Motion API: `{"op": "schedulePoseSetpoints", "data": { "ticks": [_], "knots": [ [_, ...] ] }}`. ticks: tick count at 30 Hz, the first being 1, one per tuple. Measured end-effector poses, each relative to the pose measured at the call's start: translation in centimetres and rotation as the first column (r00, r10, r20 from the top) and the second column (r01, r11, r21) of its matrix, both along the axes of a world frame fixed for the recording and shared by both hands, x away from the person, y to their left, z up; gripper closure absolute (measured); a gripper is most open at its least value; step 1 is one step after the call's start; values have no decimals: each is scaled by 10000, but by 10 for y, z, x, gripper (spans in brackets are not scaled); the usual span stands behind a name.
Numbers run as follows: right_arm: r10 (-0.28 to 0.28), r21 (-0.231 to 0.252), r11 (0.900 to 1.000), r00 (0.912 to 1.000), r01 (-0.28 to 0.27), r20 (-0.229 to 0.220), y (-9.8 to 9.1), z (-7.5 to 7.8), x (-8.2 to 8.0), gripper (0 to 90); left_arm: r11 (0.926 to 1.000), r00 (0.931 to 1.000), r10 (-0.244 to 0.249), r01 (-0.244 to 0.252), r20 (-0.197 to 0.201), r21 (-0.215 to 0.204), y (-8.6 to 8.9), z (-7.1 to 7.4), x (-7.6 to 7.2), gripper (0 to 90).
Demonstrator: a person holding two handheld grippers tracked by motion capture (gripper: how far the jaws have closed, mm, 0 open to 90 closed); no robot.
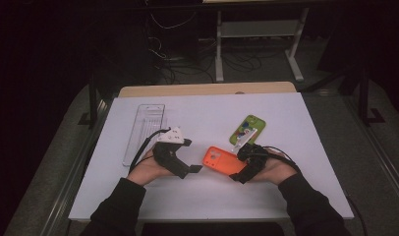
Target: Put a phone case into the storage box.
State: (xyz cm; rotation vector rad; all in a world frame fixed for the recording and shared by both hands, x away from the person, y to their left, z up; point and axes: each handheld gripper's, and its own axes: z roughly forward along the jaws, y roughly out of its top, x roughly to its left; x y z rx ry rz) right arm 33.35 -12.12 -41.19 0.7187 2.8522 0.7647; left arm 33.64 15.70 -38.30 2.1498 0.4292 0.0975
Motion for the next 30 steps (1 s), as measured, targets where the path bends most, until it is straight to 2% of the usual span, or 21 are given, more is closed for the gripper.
{"op": "schedulePoseSetpoints", "data": {
  "ticks": [5,6,9,12,17,18,19,22,23,24,25,26,27,28,30],
  "knots": [
    [429,47,9991,9990,-430,123,-3,8,5,150,9996,9996,-259,258,-118,-65,1,6,6,0],
    [591,25,9982,9980,-592,218,-5,12,9,150,9992,9992,-405,405,-53,30,0,8,8,0],
    [832,49,9965,9961,-833,295,-10,19,15,150,9983,9984,-572,572,-29,-49,-3,14,13,0],
    [1104,72,9938,9933,-1107,333,-13,24,22,150,9983,9984,-563,564,30,-115,-3,17,17,0],
    [1482,115,9888,9886,-1485,265,-15,33,29,150,9966,9966,-809,811,179,-124,-6,26,25,0],
    [1712,111,9851,9850,-1715,239,-15,36,34,150,9967,9967,-797,800,156,-158,-8,28,27,0],
    [1712,111,9851,9850,-1715,239,-15,36,34,150,9965,9965,-812,816,192,-199,-8,29,28,0],
    [2129,123,9770,9770,-2130,108,-13,39,38,150,9942,9943,-1050,1054,170,-206,-12,32,31,0],
    [2129,123,9770,9770,-2130,108,-13,39,38,150,9927,9928,-1183,1186,164,-200,-14,32,31,0],
    [2386,145,9710,9711,-2386,5,-10,41,39,150,9915,9915,-1282,1286,213,-174,-15,32,31,0],
    [2386,145,9710,9711,-2386,5,-10,41,39,150,9904,9901,-1383,1385,244,-37,-15,33,31,0],
    [2633,203,9646,9647,-2631,-84,-8,41,39,150,9885,9882,-1514,1515,231,-39,-16,32,30,0],
    [2633,203,9646,9647,-2631,-84,-8,41,39,150,9870,9868,-1608,1607,207,46,-16,31,30,0],
    [2831,202,9589,9590,-2829,-129,-4,40,38,150,9838,9838,-1787,1785,160,154,-18,29,29,0],
    [2856,180,9582,9583,-2854,-103,-3,39,37,150,9822,9823,-1872,1871,77,148,-19,27,29,0]
  ]
}}
